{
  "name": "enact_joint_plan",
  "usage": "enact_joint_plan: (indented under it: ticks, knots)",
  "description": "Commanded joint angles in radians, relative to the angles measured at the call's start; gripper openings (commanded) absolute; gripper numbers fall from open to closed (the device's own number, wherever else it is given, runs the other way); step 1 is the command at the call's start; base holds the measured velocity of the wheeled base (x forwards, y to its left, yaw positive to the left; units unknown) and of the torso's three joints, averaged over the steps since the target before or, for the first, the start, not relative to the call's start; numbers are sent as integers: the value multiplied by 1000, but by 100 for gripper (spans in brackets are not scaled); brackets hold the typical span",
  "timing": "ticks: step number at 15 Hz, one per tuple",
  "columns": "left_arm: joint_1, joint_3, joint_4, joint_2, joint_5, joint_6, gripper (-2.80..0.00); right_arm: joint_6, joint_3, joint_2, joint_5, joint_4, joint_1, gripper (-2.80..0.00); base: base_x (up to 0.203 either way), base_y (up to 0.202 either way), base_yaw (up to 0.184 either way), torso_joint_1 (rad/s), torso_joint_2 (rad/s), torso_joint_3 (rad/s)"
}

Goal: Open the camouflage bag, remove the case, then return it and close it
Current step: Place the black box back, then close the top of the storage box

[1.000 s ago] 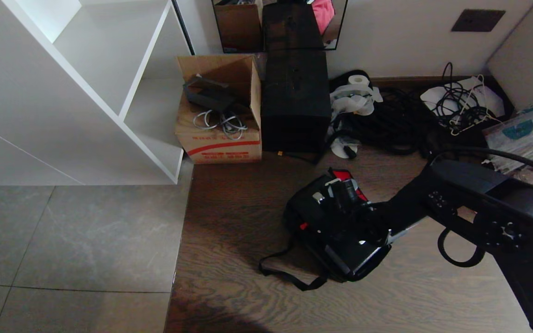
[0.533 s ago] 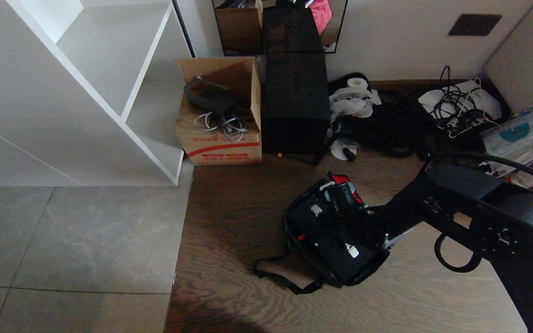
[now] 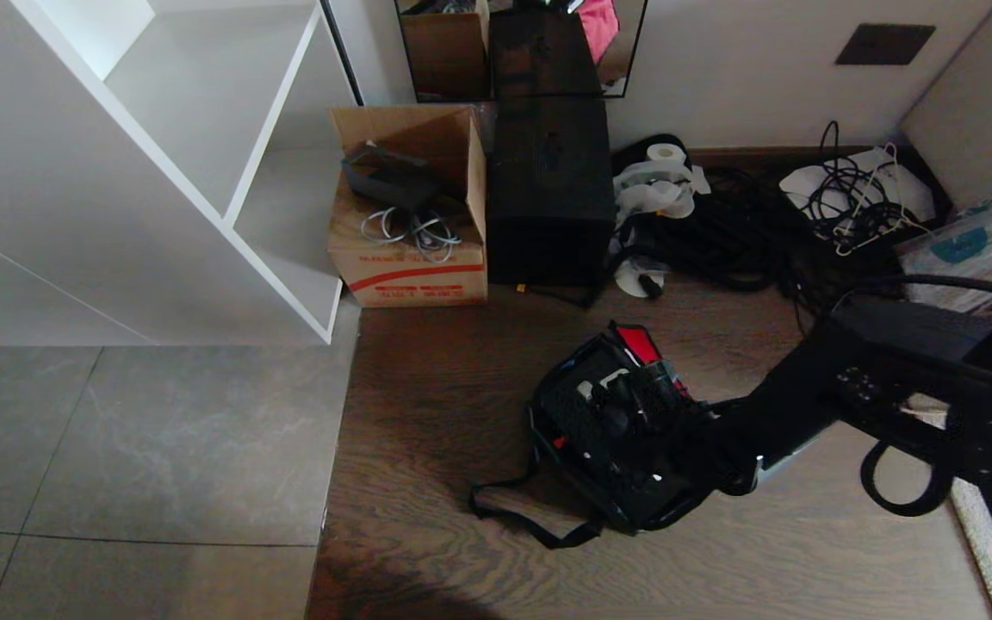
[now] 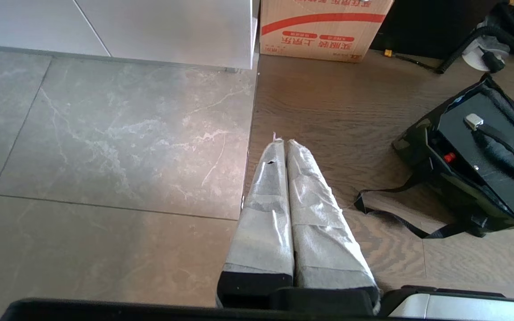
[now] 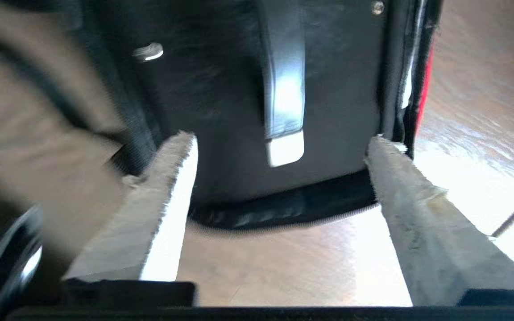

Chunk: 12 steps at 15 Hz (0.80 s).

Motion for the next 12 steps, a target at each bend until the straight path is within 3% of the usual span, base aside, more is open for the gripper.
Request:
enact_joint_plan:
  ticks: [1,5,6,9,12]
  knots:
    - [1,11,-1,0,0,0,-280,3,71,-126,41,32,-12,0,0,0,0,0,0,0]
    - [1,11,1,0,0,0,-280,12,128,-204,84,54,-127,0,0,0,0,0,0,0]
    - [1,11,-1,0,0,0,-280,10,135,-221,114,53,-177,-280,0,0,0,0,0,0]
    - [1,11,-1,0,0,0,-280,0,154,-278,335,43,-329,-280,0,0,0,0,0,0]
    - [1,11,-1,0,0,0,-280,9,174,-305,361,53,-430,-280,0,0,0,0,0,0]
